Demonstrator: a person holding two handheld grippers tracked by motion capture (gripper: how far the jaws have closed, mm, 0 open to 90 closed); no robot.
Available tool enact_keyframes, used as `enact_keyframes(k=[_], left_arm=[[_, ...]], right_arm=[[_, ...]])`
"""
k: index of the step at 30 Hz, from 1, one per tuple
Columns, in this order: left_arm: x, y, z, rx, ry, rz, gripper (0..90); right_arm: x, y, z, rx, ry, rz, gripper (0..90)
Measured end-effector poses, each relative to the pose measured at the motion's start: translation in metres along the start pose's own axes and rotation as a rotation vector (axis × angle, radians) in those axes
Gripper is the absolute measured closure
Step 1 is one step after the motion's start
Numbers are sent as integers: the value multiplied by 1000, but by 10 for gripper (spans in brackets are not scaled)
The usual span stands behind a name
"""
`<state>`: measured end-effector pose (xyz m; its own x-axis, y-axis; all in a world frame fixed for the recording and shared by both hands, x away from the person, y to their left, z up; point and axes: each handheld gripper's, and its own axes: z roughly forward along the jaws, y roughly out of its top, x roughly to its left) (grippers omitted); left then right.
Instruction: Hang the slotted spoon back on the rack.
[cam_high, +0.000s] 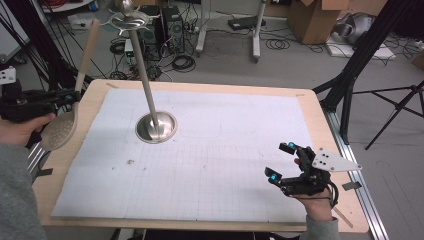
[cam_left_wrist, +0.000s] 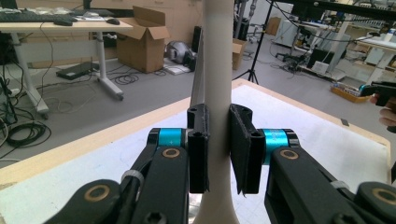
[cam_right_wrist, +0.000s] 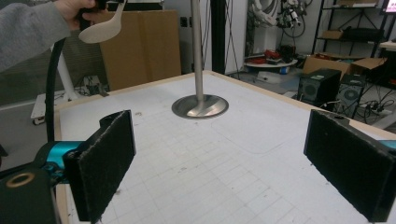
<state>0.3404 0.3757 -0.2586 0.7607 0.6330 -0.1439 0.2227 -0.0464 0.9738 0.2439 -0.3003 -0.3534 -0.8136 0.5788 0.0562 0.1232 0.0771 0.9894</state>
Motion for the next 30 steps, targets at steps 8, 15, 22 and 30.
enact_keyframes(k=[8,15,22,30], left_arm=[[-1,-1,5,12,-13,1,777],[-3,-2,11,11,-21,-1,777],[-2,-3,16,16,-22,-3,777],[-3,-4,26,23,-15,-5,777]], right_arm=[[0,0,-1,1,0,-3,79],[0,0,-1,-5,0,-1,79],[0,0,-1,-4,0,0,79],[-1,0,-3,-5,-4,-5,79]])
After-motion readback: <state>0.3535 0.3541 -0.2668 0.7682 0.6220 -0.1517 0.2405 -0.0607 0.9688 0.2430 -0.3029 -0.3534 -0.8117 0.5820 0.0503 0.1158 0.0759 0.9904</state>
